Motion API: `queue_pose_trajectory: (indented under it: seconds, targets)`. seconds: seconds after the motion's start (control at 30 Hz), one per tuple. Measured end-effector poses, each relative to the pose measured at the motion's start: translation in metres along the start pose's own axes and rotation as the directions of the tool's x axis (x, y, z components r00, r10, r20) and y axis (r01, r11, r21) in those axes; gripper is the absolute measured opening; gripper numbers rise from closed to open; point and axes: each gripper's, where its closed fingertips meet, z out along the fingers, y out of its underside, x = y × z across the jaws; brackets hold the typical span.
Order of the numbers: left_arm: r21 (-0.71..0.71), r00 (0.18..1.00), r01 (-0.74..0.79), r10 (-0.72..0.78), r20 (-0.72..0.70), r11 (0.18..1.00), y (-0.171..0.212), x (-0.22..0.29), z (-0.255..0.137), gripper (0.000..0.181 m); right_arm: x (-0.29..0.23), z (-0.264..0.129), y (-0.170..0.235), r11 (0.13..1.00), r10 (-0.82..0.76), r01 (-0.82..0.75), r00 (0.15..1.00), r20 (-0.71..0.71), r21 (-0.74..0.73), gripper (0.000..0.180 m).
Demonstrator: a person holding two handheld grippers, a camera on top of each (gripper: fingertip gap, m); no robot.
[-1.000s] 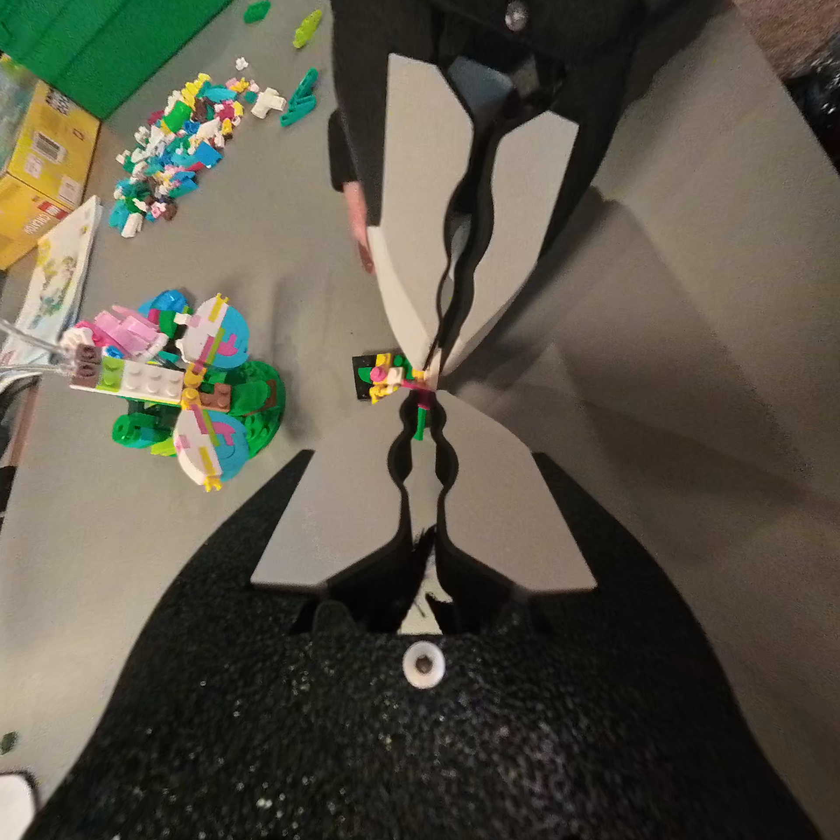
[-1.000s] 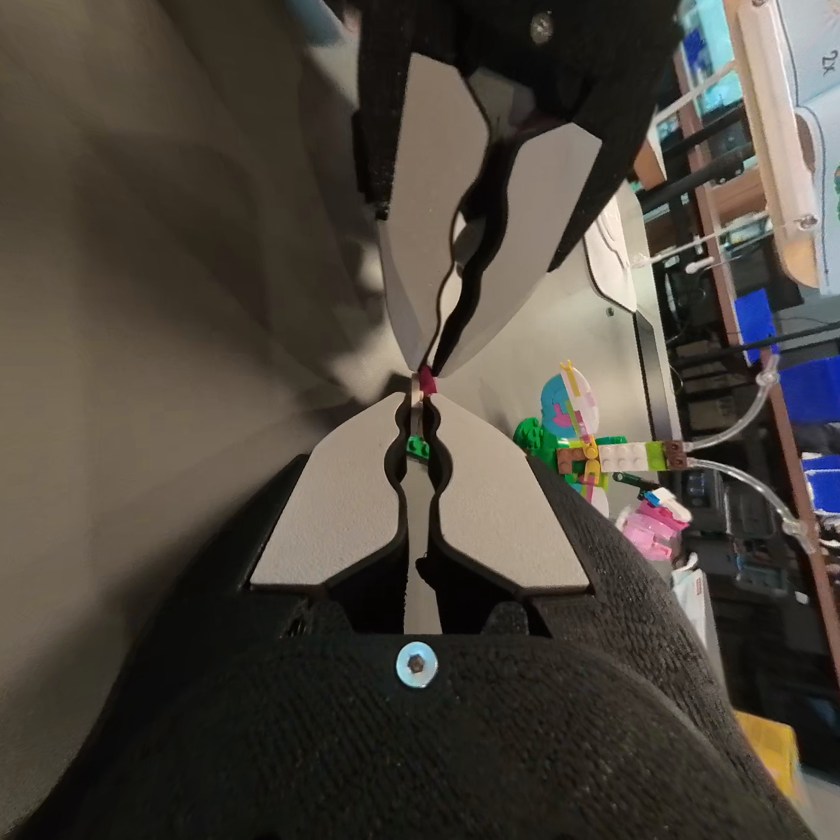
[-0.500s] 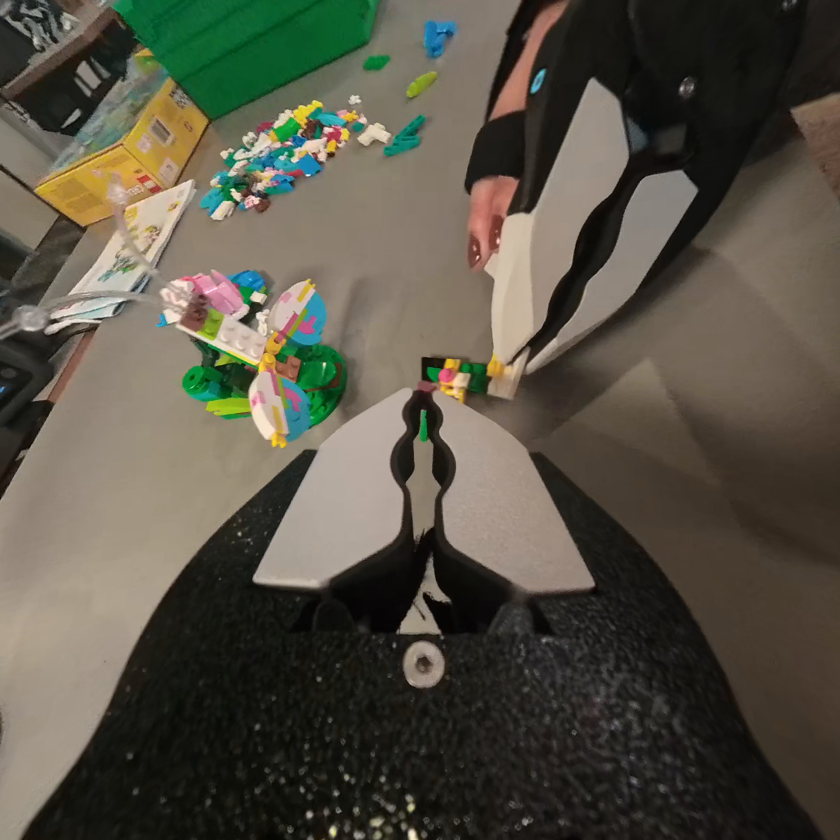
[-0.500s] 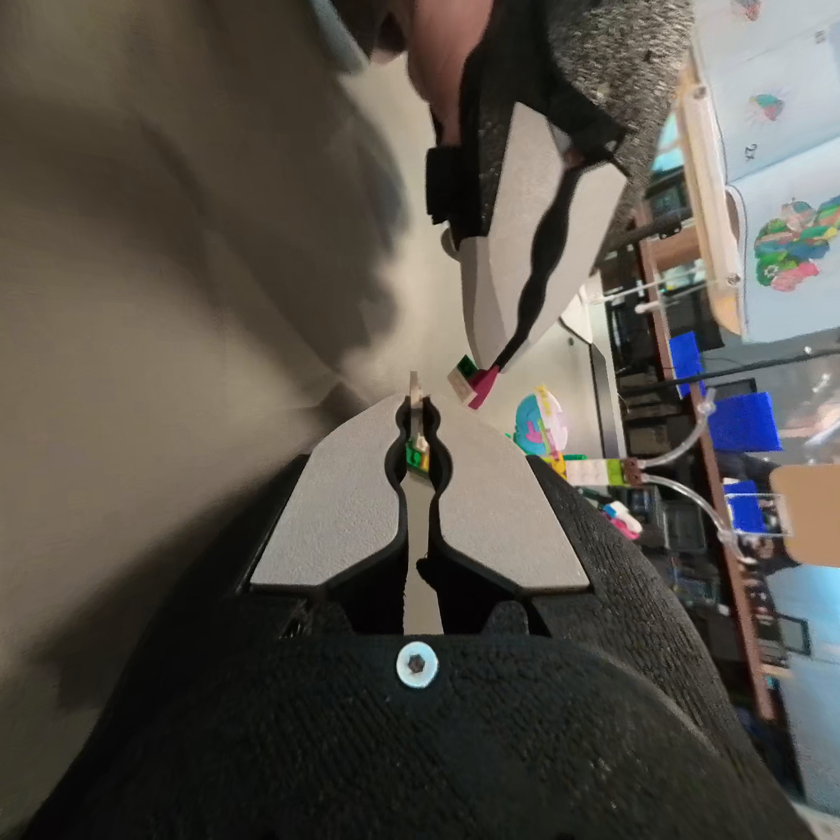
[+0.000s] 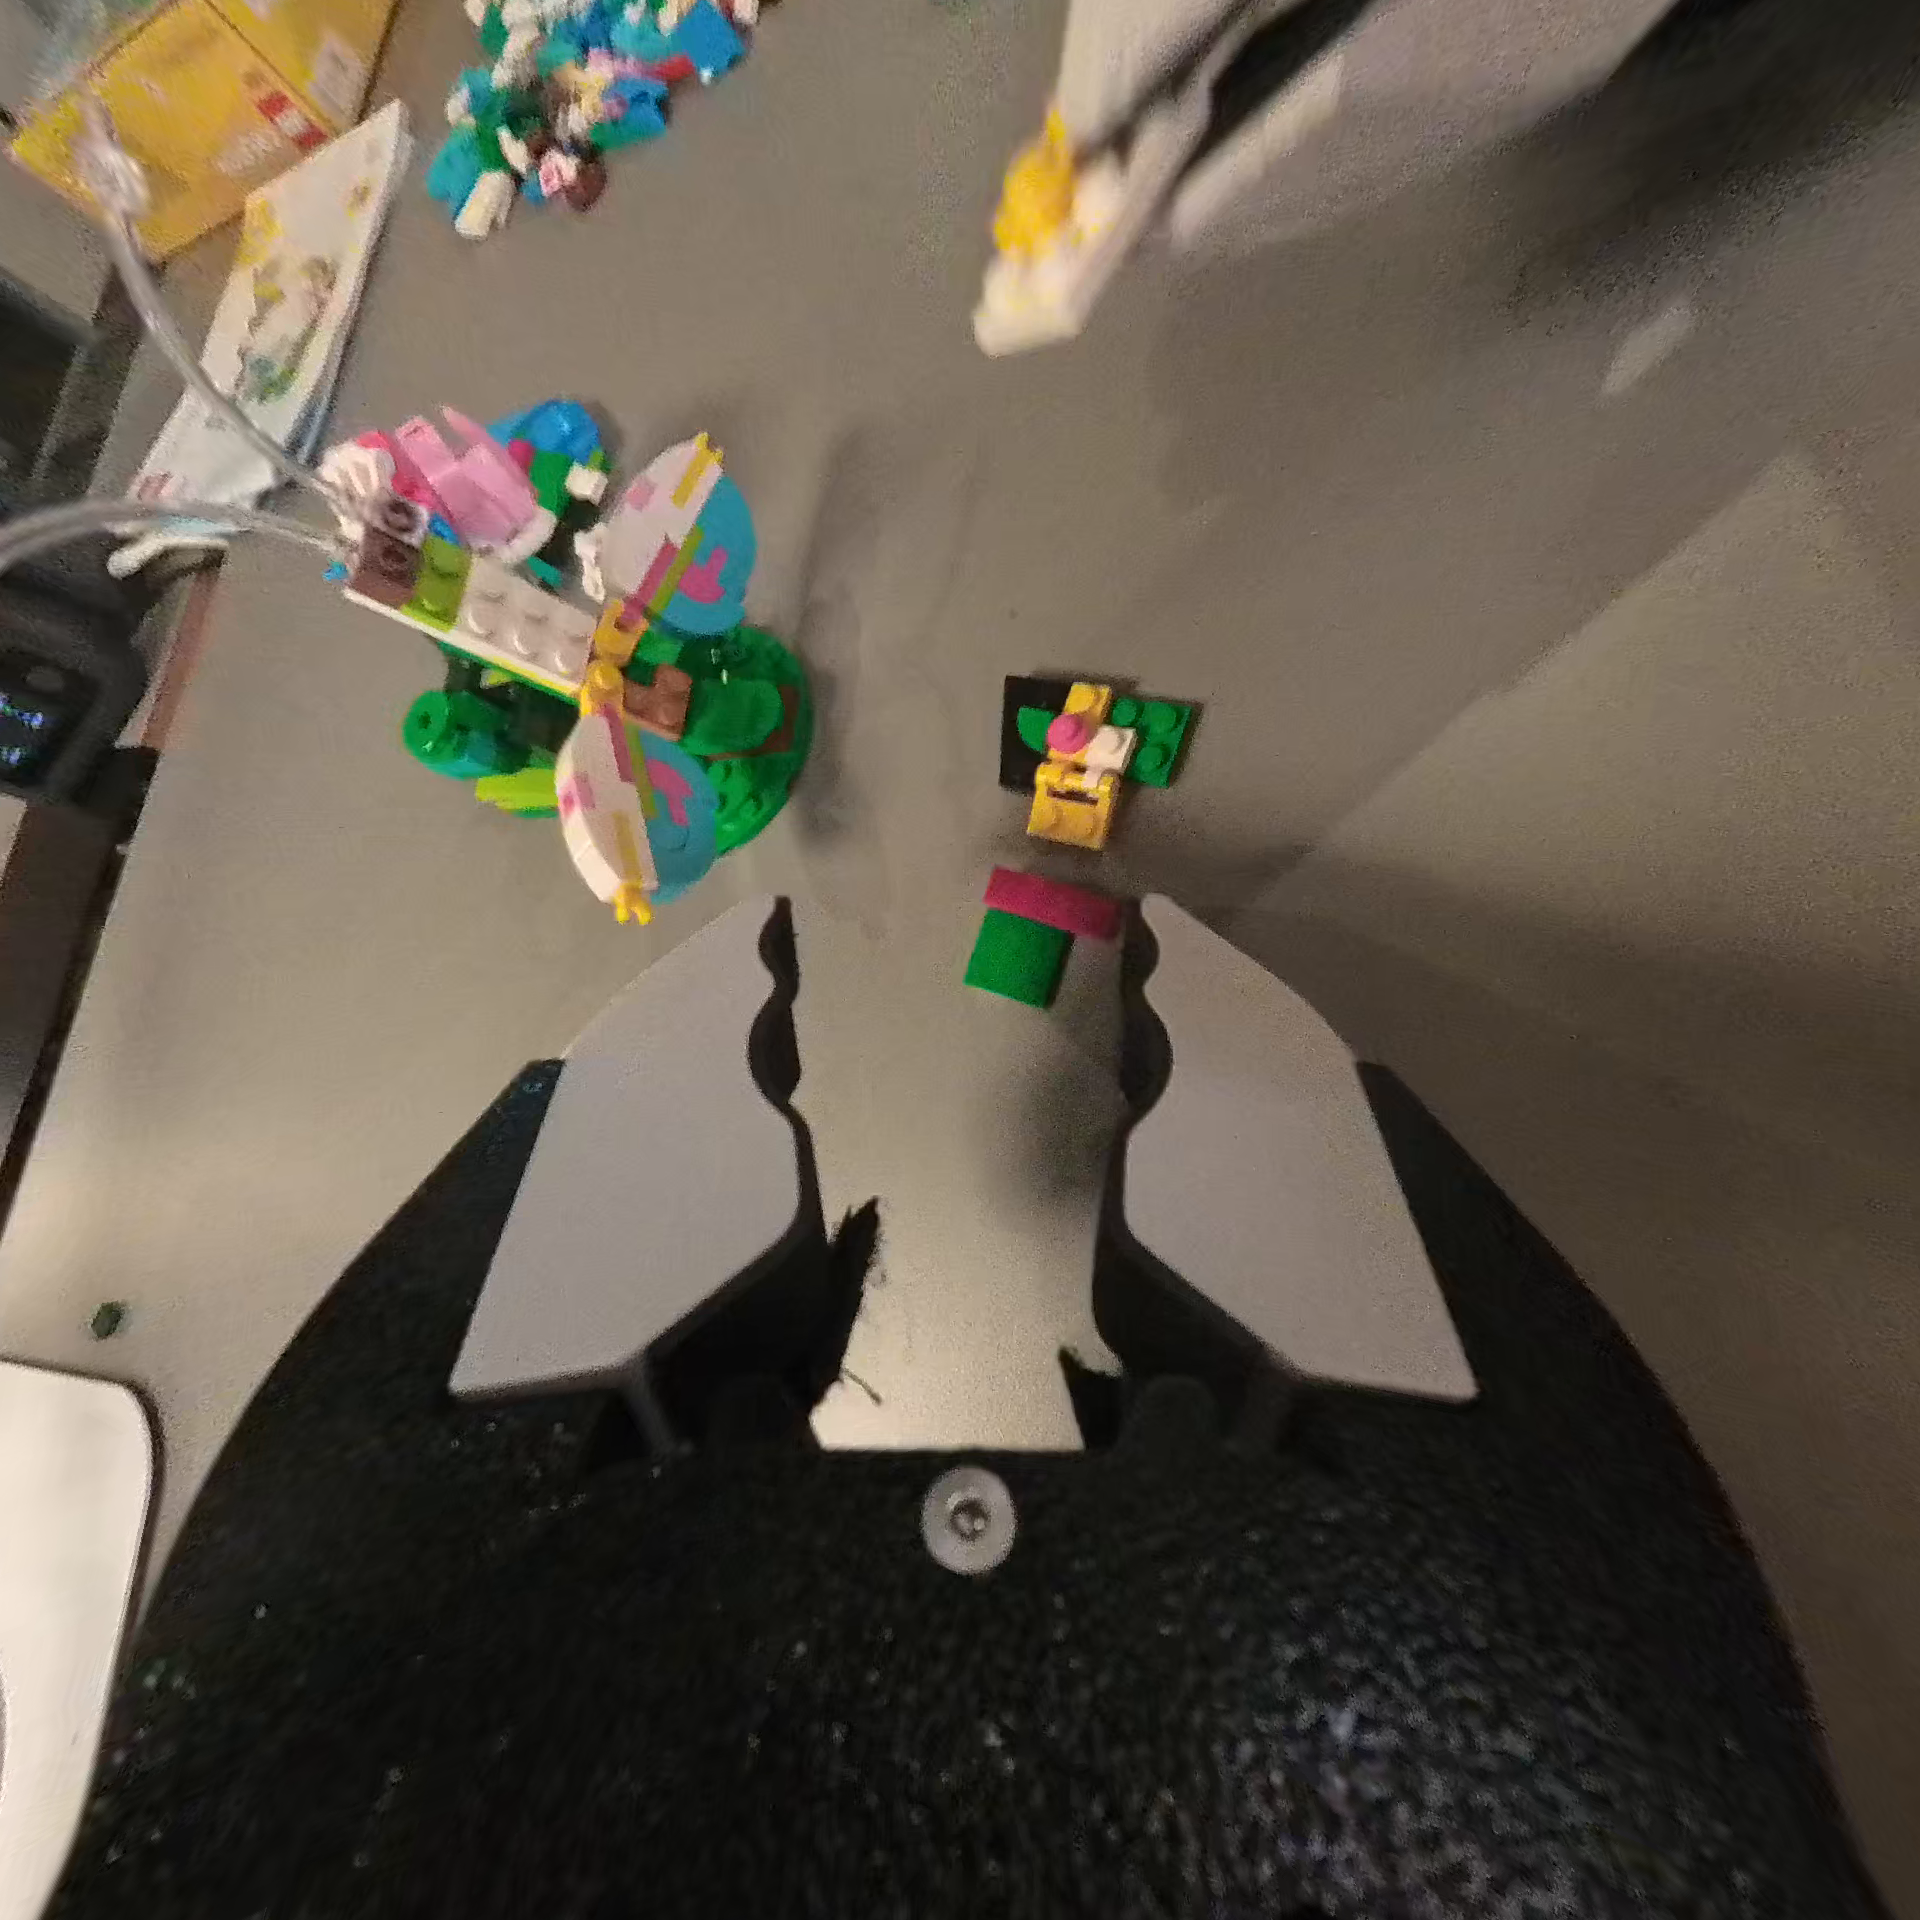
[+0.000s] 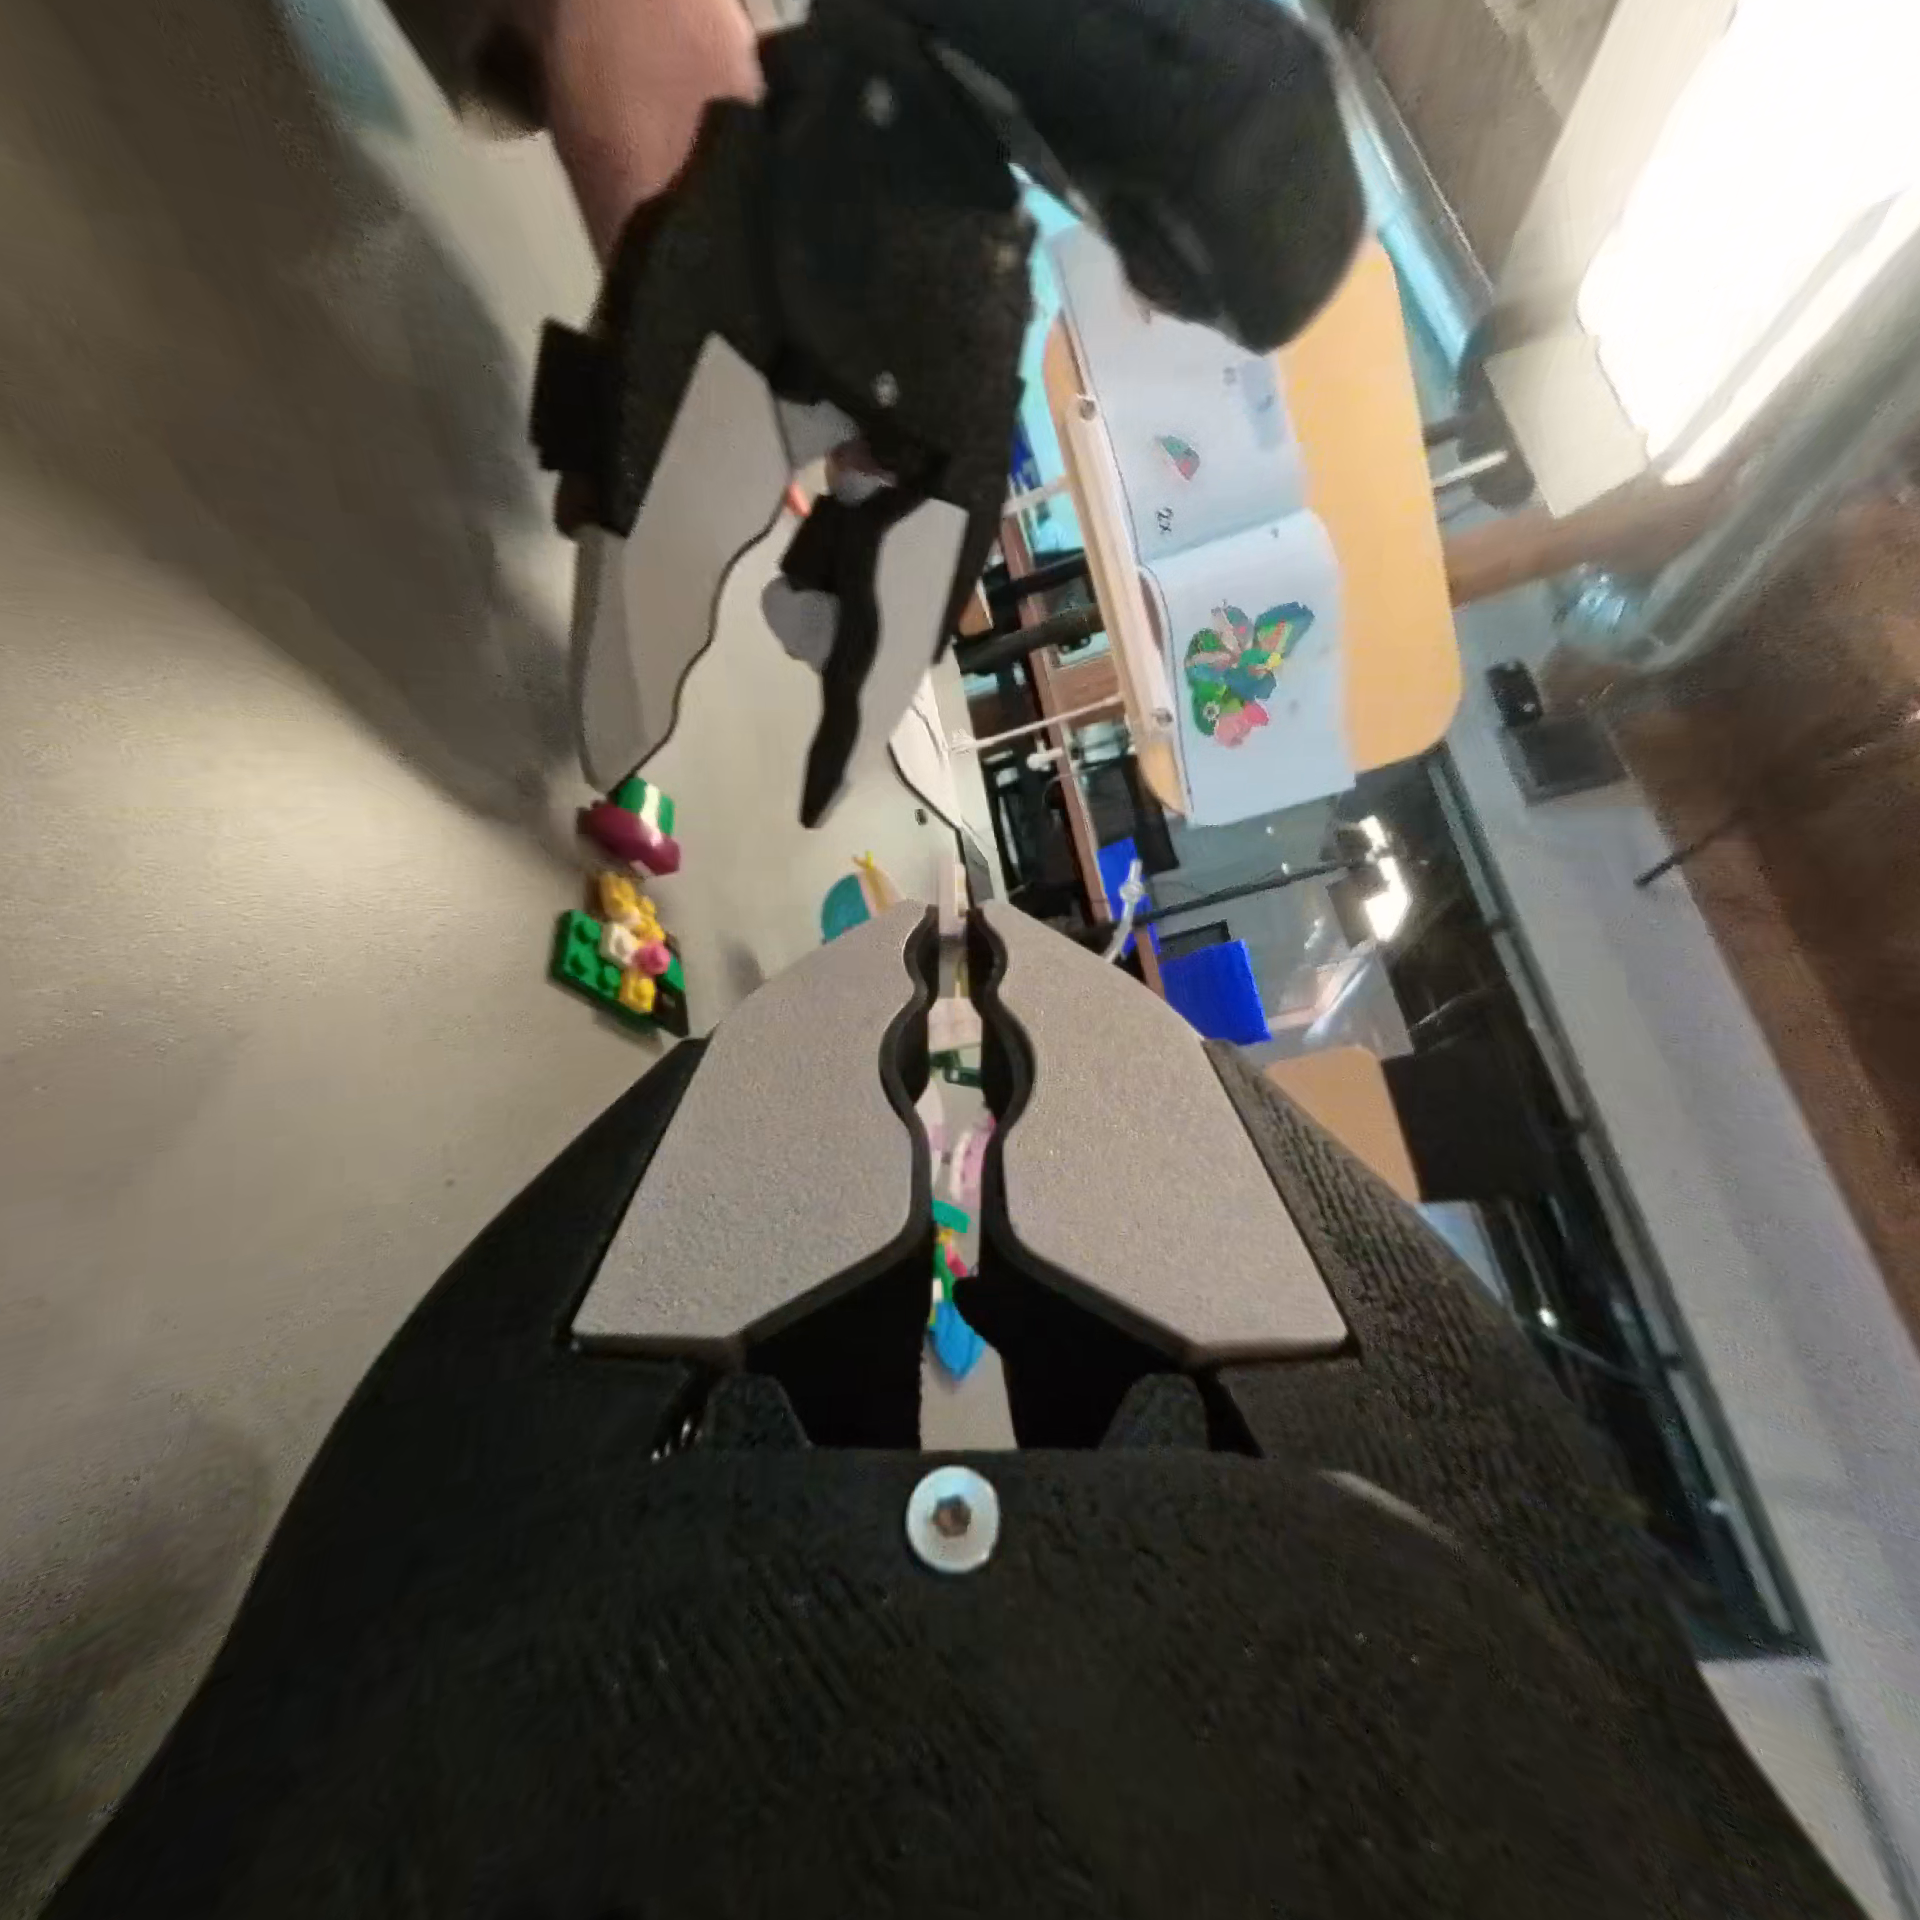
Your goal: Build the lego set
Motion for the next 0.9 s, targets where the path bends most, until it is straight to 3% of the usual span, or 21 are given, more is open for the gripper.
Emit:
queue_pose_trajectory:
  seconds: [0.03, 0.17, 0.27, 0.37, 0.47, 0.57, 0.63, 0.77, 0.9]
  targets:
    - [0.031, 1.000, -0.010, 0.010, 0.000, 0.999, -0.004, 0.001, -0.002, 0.060, -0.003, 0.001, -0.002, 1.000, -0.001, 0.001, 1.000, 0.008, 0.013, 0.003]
    - [0.148, 0.998, -0.067, 0.067, 0.007, 0.987, -0.023, 0.006, -0.009, 0.058, -0.008, 0.004, -0.011, 0.998, 0.000, -0.002, 0.999, 0.037, 0.058, 0.003]
    - [0.231, 0.991, -0.132, 0.128, 0.030, 0.964, -0.037, 0.012, -0.013, 0.057, -0.016, 0.007, -0.020, 0.989, 0.088, -0.100, 0.990, 0.108, 0.107, 0.003]
    - [0.343, 0.975, -0.222, 0.199, 0.101, 0.913, -0.056, 0.019, -0.023, 0.041, -0.018, 0.009, -0.026, 0.974, 0.164, -0.183, 0.977, 0.139, 0.135, 0.003]
    - [0.335, 0.963, -0.261, 0.224, 0.147, 0.905, -0.059, 0.019, -0.024, 0.031, -0.014, 0.013, -0.017, 0.991, 0.102, -0.108, 0.992, 0.067, 0.081, 0.003]
    - [0.351, 0.998, -0.052, 0.062, -0.016, 0.935, -0.057, 0.021, -0.019, 0.043, -0.010, 0.013, -0.015, 0.998, 0.019, -0.020, 1.000, 0.001, 0.063, 0.003]
    - [0.420, 0.987, 0.108, -0.047, -0.153, 0.901, -0.064, 0.024, -0.025, 0.044, -0.007, 0.013, -0.015, 0.997, -0.034, 0.037, 0.999, -0.037, 0.063, 0.003]
    - [0.470, 0.889, 0.393, -0.196, -0.415, 0.790, -0.077, 0.025, -0.040, 0.034, -0.005, 0.009, -0.027, 0.989, -0.071, 0.081, 0.994, -0.081, 0.126, 0.003]
    - [0.441, 0.795, 0.522, -0.230, -0.562, 0.730, -0.079, 0.029, -0.045, 0.019, -0.007, 0.007, -0.038, 0.980, -0.065, 0.079, 0.995, -0.081, 0.181, 0.003]
